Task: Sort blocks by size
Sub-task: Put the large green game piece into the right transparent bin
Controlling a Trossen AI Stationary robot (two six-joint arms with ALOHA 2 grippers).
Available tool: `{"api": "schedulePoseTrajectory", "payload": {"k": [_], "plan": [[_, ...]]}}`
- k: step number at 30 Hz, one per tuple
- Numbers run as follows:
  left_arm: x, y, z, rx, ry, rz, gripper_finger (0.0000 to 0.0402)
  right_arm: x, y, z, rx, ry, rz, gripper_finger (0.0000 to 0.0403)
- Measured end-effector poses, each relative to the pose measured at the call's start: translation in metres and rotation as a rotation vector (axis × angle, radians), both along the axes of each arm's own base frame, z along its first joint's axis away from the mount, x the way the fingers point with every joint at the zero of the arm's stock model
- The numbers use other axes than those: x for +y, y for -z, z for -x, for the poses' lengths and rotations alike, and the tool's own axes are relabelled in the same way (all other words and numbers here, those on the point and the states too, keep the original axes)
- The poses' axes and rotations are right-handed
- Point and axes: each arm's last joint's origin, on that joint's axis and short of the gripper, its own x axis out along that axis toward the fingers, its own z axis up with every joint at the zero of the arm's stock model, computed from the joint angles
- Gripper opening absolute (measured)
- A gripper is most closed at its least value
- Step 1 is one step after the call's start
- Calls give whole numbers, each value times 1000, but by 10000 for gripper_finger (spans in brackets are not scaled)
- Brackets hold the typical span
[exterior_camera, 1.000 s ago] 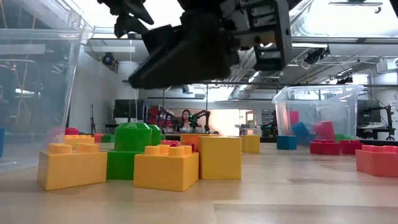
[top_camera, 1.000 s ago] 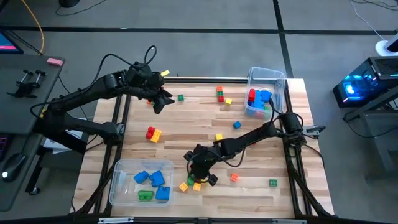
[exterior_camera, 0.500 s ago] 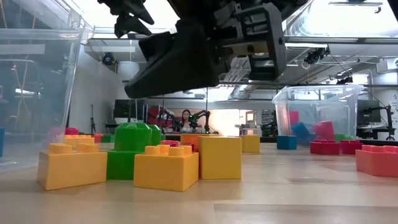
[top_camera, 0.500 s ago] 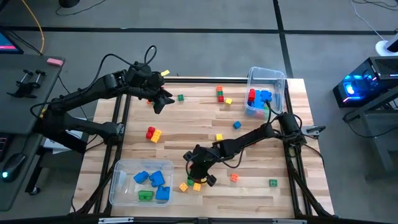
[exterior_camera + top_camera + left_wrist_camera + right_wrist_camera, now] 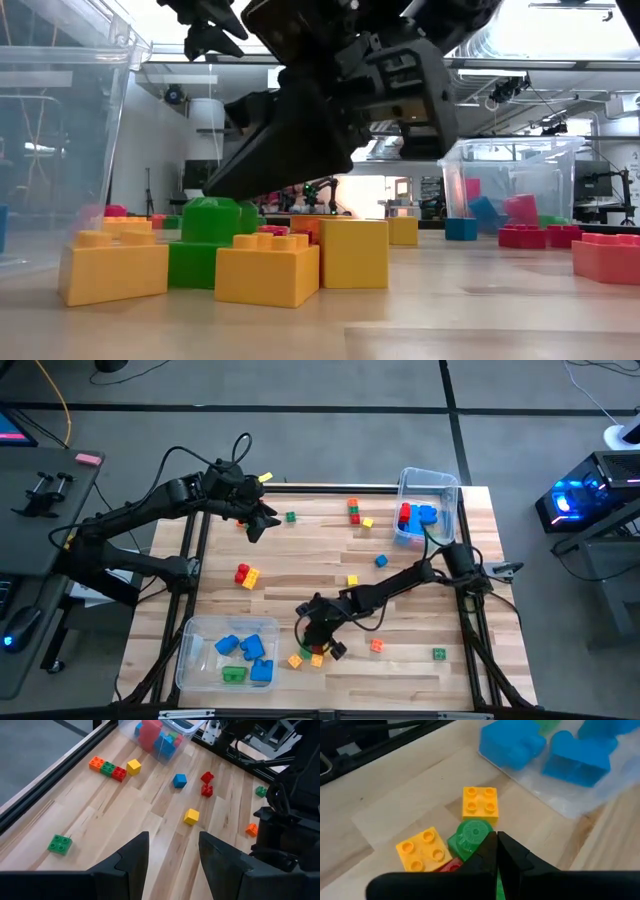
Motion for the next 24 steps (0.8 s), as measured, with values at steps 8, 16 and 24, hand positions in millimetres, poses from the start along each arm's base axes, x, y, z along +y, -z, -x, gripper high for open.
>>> {"api": "schedulePoseTrajectory", "payload": {"k": [8, 16, 24], "plan": [[0, 0, 0, 1, 1, -2, 161, -44, -11, 2, 102, 171, 67, 0], [0, 0, 0, 5, 17, -24, 161, -92, -23, 16, 266, 268, 88, 0], [1, 0, 0, 13, 58, -80, 161, -72, -22, 38, 515, 184, -22, 0]]}}
